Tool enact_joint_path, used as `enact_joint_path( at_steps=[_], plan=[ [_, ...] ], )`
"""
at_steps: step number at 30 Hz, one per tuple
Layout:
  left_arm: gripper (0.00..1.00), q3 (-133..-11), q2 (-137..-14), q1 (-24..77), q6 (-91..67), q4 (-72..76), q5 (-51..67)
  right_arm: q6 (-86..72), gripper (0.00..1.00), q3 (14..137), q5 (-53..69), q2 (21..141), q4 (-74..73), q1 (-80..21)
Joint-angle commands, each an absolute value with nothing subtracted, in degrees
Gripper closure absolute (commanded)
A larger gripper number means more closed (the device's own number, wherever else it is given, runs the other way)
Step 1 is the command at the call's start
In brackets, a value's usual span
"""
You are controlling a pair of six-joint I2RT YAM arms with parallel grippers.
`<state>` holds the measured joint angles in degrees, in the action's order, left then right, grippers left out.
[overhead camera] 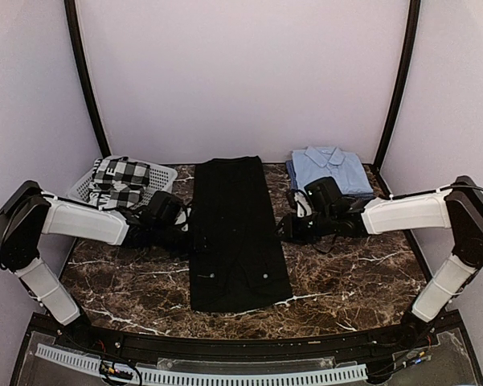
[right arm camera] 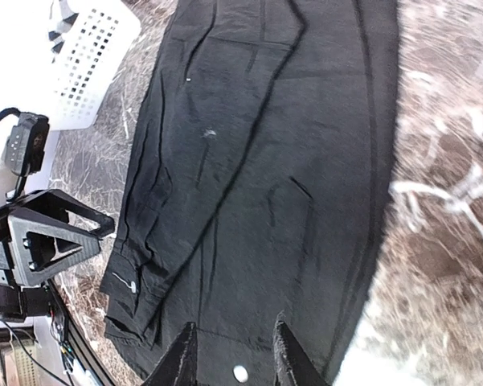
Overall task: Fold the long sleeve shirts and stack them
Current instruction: Pick up the rectangle-folded shirt from the center of the board.
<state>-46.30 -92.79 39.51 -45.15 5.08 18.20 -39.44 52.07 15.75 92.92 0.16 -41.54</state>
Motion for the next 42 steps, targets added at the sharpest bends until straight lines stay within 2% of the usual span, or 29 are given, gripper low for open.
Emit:
enact_joint_path(
  at_steps=[1,10,22,36,39,42],
  plan=[
    [0.53,-44.2,-90.1,39.7,-46.6,8.9,19.9,-42.1,0.71,47.4,12.5,88.7,2.4,-41.8],
    [0.54,-43.9,-90.2,39.7,-47.7,5.9,20.9,-45.0,0.71,45.2,12.2,89.4,0.2,-41.9],
    [0.54,-46.5,-89.6,39.7,-44.6,1.8,23.0,-44.6,0.71,41.2,9.3,83.9,-2.1,-41.9],
    [0.53,-36.1,-81.5,39.7,-47.6,3.8,17.4,-39.0,0.71,41.4,6.3,78.5,-6.5,-41.7],
    [0.53,-34.8,-80.2,39.7,-46.9,3.2,17.9,-37.9,0.69,40.8,6.8,78.2,-6.6,-41.6],
    [0.52,-34.6,-80.4,39.7,-46.1,2.7,19.5,-36.8,0.63,40.0,7.3,78.2,-6.6,-41.0]
  ],
)
